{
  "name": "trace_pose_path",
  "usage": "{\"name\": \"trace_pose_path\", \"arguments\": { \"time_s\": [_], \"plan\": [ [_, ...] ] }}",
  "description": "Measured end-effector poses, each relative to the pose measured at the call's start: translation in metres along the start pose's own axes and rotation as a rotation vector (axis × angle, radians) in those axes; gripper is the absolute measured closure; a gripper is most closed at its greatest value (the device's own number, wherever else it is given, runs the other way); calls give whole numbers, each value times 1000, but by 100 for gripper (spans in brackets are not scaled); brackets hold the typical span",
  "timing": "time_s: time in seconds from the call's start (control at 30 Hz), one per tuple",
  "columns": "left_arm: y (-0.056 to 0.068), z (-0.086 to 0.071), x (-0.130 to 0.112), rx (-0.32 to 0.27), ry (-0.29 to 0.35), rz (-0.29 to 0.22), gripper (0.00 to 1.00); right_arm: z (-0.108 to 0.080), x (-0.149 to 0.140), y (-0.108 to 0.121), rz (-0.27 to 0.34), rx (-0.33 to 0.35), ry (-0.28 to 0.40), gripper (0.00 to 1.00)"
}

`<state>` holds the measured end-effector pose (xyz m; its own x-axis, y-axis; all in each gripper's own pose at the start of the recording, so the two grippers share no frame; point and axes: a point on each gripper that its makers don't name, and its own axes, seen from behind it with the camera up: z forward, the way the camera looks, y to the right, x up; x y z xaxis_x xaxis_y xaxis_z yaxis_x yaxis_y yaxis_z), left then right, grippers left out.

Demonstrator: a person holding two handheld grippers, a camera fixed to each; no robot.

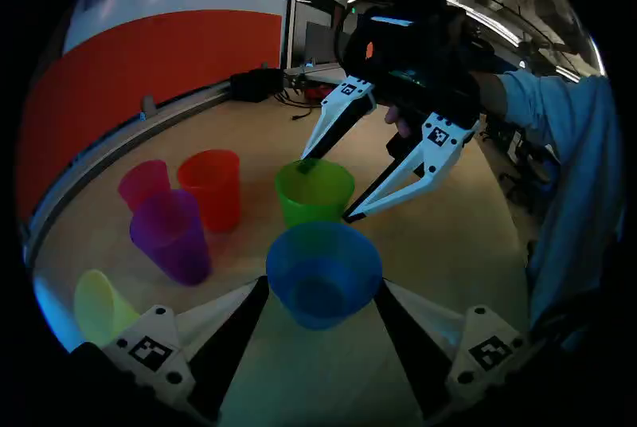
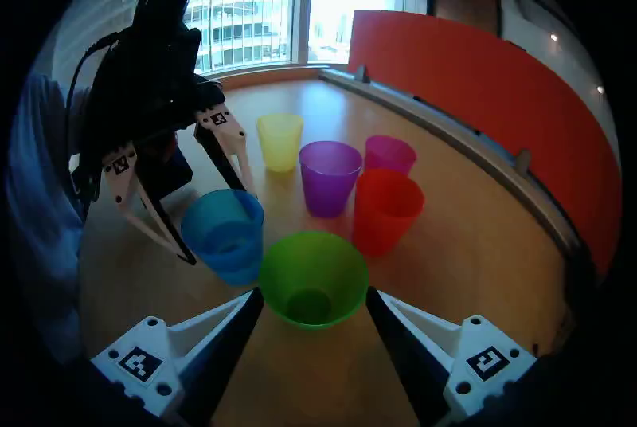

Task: Pour water

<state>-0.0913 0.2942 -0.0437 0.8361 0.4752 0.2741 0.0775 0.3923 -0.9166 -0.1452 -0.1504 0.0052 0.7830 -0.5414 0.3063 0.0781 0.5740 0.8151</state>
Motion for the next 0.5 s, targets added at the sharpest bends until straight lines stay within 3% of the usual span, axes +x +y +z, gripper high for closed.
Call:
{"name": "trace_pose_path", "arguments": {
  "time_s": [0.2,0.33,0.5],
  "plan": [
    [-1,2,0,5,-2,-2,8,-1,1,1,-1,-1,0,0],
    [0,4,-2,3,-6,1,17,-1,0,2,-1,-3,1,0],
    [0,4,-2,4,-5,7,17,-1,0,1,1,-2,2,0]
  ]
}}
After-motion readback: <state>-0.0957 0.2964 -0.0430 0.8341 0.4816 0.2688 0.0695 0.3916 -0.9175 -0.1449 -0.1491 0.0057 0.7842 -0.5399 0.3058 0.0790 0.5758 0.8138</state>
